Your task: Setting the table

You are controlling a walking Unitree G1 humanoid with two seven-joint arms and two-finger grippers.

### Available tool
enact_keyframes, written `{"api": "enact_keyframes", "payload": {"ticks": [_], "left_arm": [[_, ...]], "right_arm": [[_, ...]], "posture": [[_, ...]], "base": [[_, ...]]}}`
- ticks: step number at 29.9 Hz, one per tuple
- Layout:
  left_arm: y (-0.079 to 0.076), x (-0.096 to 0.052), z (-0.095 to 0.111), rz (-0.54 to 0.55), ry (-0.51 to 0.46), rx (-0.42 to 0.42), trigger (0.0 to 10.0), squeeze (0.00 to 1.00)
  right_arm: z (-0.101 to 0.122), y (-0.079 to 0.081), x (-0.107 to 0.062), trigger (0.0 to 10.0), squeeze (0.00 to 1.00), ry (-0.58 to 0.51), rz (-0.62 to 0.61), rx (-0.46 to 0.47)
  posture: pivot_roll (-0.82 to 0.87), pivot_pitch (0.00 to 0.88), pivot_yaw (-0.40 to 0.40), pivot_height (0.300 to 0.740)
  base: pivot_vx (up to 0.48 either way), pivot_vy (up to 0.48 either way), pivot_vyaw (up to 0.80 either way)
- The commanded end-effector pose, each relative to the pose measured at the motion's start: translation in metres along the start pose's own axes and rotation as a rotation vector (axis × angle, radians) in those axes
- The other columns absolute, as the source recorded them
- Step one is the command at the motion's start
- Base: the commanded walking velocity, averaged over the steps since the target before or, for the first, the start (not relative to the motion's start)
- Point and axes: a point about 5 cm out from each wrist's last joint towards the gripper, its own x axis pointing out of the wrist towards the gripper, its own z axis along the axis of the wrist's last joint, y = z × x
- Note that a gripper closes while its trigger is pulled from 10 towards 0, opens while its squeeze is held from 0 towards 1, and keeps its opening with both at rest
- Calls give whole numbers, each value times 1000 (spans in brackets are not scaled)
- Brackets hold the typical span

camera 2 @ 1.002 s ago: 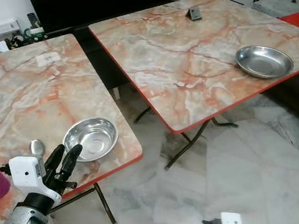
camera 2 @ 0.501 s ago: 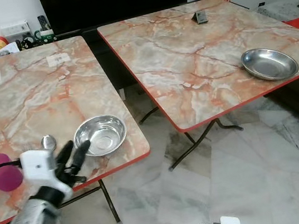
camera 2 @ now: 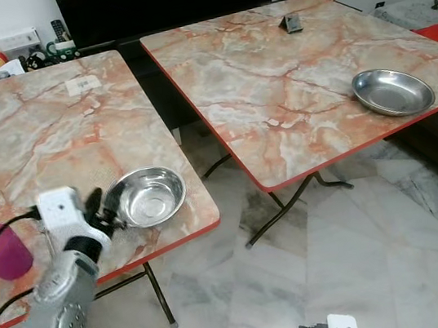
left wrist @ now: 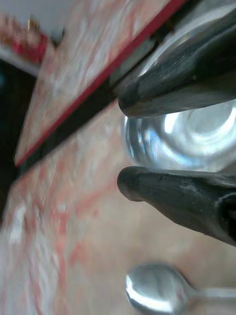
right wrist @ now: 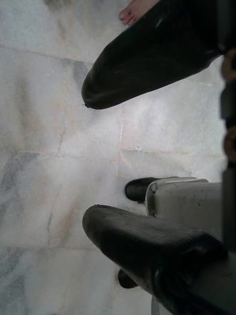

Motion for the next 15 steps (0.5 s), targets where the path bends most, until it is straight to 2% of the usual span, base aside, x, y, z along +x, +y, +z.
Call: {"api": "enact_keyframes", "payload": {"ticks": [1,2,5,15], "left_arm": [[10,3,-6,92,54,-34,10000,0],[15,7,-8,142,93,-91,10000,0],[13,12,-8,120,145,-162,10000,0],[1,15,-13,46,215,-123,10000,0]], "right_arm": [[-6,-5,-1,10000,0,19,-14,12],[-6,-4,-2,10000,0,19,-13,12],[-6,-3,-1,10000,0,18,-12,12],[1,-3,0,10000,0,6,-13,10]], "posture": [[149,106,-49,740],[143,106,-47,740],[143,107,-47,740],[145,108,-46,740]], "base": [[0,0,0],[0,0,0],[0,0,0],[0,0,0]]}}
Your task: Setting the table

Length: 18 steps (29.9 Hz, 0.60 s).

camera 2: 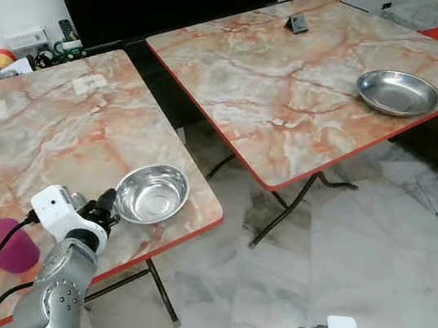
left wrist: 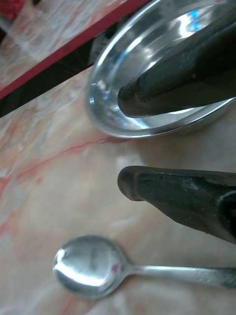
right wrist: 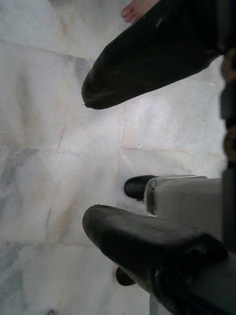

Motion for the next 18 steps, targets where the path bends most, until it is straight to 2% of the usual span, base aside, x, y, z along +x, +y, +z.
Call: {"api": "enact_keyframes", "payload": {"ticks": [1,11,18], "left_arm": [[-7,0,-4,-36,32,30,10000,0],[-13,1,-8,-39,35,70,10000,0],[-18,3,-15,-43,43,96,10000,0]], "right_arm": [[0,-6,0,10000,0,9,-15,11],[-1,-1,0,10000,0,8,-10,10],[-2,10,0,10000,0,14,2,10]], "posture": [[143,108,-44,740],[134,101,-41,740],[127,88,-34,740]], "base": [[0,0,0],[0,0,0],[0,0,0]]}}
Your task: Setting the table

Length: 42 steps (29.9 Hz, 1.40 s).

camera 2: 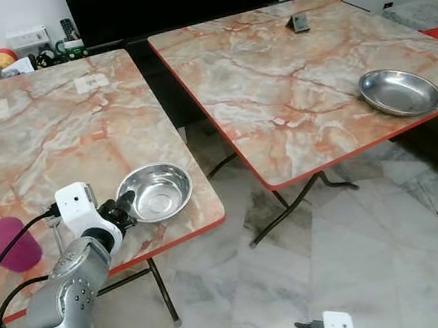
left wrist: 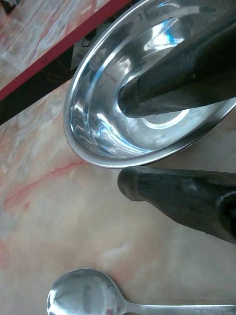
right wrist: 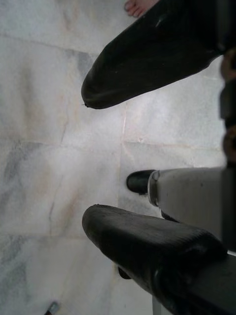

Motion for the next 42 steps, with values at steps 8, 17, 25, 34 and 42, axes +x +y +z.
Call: {"api": "enact_keyframes", "payload": {"ticks": [8,17,25,34,42], "left_arm": [[-3,9,-5,43,12,16,10000,0],[-10,18,-8,35,42,-2,10000,0],[-13,27,-4,32,75,57,10000,0],[-10,27,-9,55,120,58,8863,0],[-8,29,-7,63,113,50,0,0]], "right_arm": [[-12,-12,-3,10000,0,30,-13,11],[-14,-20,-4,10000,0,40,-24,15],[-12,-20,-4,10000,0,40,-23,17],[-11,-18,-3,10000,0,38,-23,18],[-13,-24,-4,10000,0,43,-28,16]], "posture": [[124,81,-32,740],[124,87,-34,740],[125,98,-31,740],[127,103,-30,740],[130,106,-32,740]], "base": [[0,0,0],[0,0,0],[0,0,0],[0,0,0],[0,0,0]]}}
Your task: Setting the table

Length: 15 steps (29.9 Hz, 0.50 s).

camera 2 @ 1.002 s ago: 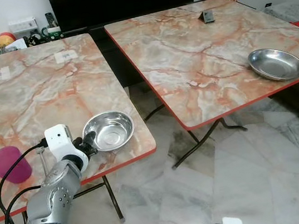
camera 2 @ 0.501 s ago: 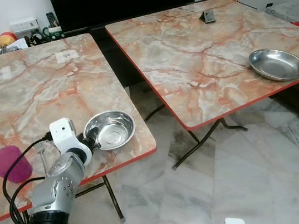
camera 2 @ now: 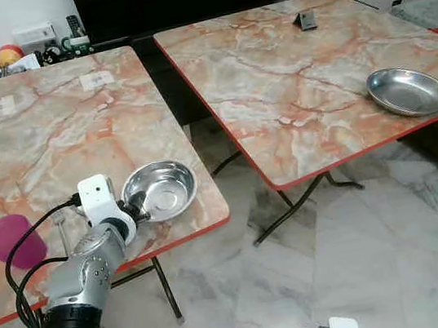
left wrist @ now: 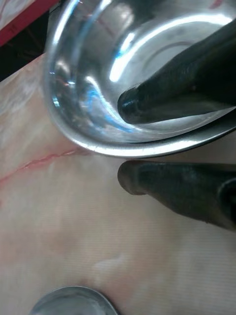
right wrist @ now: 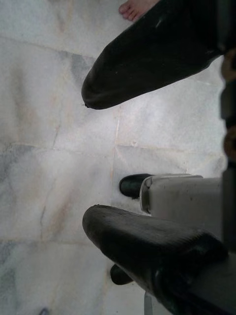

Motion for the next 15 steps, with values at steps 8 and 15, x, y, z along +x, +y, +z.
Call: {"api": "enact_keyframes", "payload": {"ticks": [8,15], "left_arm": [[-4,-1,2,-8,-4,-15,0,0],[-5,-3,2,-19,-4,0,0,0]], "right_arm": [[-5,-4,-1,10000,0,24,-14,11],[-6,-4,-1,10000,0,25,-15,8]], "posture": [[131,109,-37,740],[132,111,-38,740]], "base": [[0,0,0],[0,0,0]]}}
